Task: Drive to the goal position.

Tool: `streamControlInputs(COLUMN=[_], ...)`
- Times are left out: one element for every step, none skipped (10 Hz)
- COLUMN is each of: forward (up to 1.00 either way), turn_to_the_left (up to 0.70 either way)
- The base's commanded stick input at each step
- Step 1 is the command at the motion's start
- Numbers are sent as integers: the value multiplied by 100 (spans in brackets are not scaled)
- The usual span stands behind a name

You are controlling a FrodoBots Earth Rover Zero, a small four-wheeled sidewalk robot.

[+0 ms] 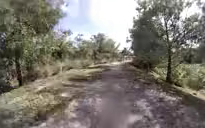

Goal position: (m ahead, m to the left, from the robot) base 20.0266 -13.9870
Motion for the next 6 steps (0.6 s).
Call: streamControlInputs(forward=[85,85,85,85,85,85], turn_to_the_left=[0,0,0,-3,-32,-32])
